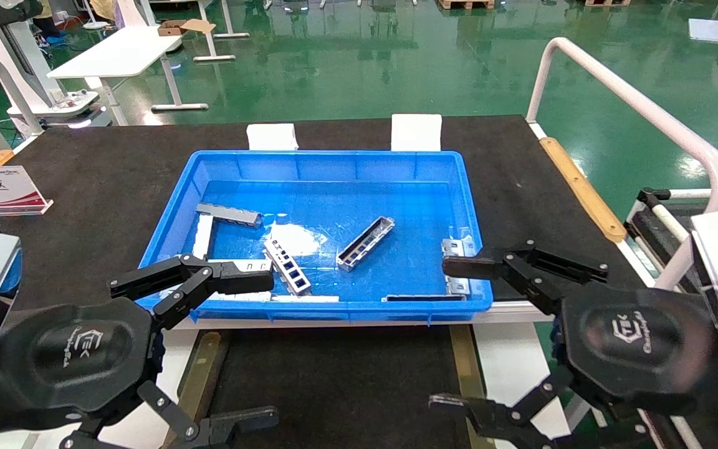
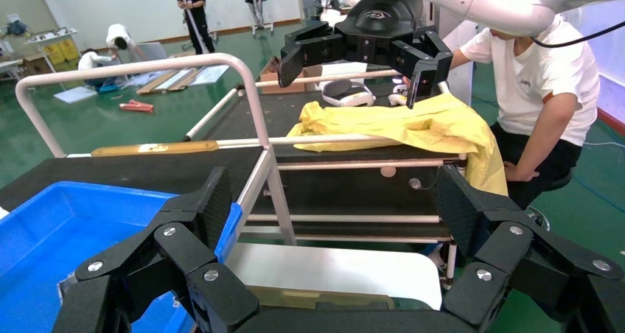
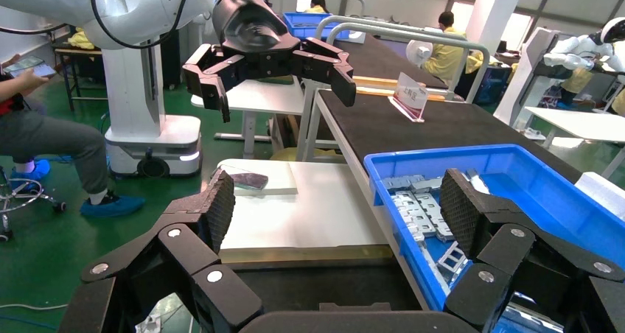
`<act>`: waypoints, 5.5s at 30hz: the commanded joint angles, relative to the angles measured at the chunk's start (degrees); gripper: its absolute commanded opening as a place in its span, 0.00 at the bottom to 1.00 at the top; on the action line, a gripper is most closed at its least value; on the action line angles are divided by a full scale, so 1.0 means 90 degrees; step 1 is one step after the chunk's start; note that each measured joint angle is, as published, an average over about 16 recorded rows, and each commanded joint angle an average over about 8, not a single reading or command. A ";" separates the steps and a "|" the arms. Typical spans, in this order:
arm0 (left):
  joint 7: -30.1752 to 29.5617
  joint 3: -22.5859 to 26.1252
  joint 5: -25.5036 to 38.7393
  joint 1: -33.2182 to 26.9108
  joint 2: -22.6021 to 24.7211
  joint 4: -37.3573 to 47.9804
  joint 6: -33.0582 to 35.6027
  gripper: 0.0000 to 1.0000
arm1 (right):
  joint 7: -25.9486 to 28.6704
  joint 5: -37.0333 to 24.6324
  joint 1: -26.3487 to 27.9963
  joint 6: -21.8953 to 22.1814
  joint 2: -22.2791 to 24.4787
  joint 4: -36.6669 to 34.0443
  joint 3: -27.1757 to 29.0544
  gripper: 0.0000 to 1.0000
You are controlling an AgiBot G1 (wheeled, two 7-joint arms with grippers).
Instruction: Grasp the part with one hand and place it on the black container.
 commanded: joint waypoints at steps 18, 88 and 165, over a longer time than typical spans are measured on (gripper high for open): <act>0.0000 0.0000 0.0000 0.0000 0.0000 0.0000 0.0000 1.00 | 0.0000 0.0000 0.0000 0.0000 0.0000 0.0000 0.0000 1.00; 0.1997 0.1796 0.3823 -0.2316 0.4776 0.5344 -0.5020 0.81 | -0.0001 0.0001 0.0001 0.0000 0.0000 -0.0002 -0.0002 0.79; 0.2531 0.3978 -0.0389 -0.2536 0.2852 0.3962 -0.2781 0.00 | -0.0003 0.0003 0.0002 0.0001 0.0001 -0.0002 -0.0005 0.00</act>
